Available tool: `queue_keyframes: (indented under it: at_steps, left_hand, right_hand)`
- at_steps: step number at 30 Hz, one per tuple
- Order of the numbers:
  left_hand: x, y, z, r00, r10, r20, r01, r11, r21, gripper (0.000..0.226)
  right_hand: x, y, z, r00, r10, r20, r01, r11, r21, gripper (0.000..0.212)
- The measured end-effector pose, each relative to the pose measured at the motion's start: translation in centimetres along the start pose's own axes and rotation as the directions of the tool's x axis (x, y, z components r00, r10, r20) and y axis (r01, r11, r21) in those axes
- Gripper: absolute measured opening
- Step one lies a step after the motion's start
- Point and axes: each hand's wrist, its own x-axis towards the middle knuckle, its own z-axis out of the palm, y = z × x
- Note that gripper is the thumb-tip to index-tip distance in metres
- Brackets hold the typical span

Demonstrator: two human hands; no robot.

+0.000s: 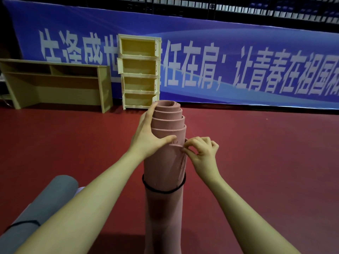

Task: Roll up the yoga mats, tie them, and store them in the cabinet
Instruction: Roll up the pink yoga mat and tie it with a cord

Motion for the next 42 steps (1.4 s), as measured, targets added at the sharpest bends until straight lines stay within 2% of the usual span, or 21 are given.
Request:
queue_keyframes:
  at_steps: [8, 12, 15, 26, 31, 34, 39, 42]
  left_hand:
    - [2.0, 0.9, -1.6, 0.998, 0.032, 0.053, -0.030, 0.999, -0.032, 0.106]
    - [0.2, -0.7, -1.5, 0.997, 0.047, 0.060, -0.048, 0.999, 0.018, 0.108]
    - [-0.6, -1.6, -1.3, 0.997, 0.076, 0.033, -0.075, 0.997, -0.031, 0.107]
    - [1.0, -0.4, -2.2, 0.987, 0.155, 0.047, -0.153, 0.987, -0.042, 0.093]
    - [-0.9, -1.6, -1.5, 0.978, 0.203, -0.048, -0.205, 0.978, -0.047, 0.090]
    - [-0.5, -0.9, -1.4, 0.984, 0.163, -0.068, -0.165, 0.986, -0.025, 0.092]
    - [2.0, 1.3, -1.7, 0.963, 0.252, -0.093, -0.250, 0.968, 0.034, 0.091]
    - [1.5, 0.4, -1.6, 0.967, 0.252, -0.028, -0.249, 0.964, 0.096, 0.083]
  right_hand:
    - [3.0, -1.3, -1.2, 0.999, 0.020, -0.031, -0.012, 0.972, 0.233, 0.012]
    - [1.5, -1.1, -0.2, 0.982, 0.112, 0.154, -0.175, 0.848, 0.500, 0.021]
    - [0.9, -1.4, 0.0, 0.970, 0.139, 0.200, -0.233, 0.773, 0.590, 0.016]
    - [2.5, -1.5, -0.3, 0.962, 0.173, 0.213, -0.272, 0.701, 0.659, 0.012]
    - [1.3, -1.4, 0.6, 0.950, 0.194, 0.244, -0.310, 0.662, 0.682, 0.014]
    - [1.6, -1.6, -0.2, 0.953, 0.183, 0.240, -0.299, 0.677, 0.672, 0.011]
    - [3.3, -1.8, -1.4, 0.982, 0.121, 0.144, -0.187, 0.723, 0.665, 0.012]
    - [3.4, -1.1, -1.3, 0.971, 0.100, 0.215, -0.214, 0.764, 0.609, 0.014]
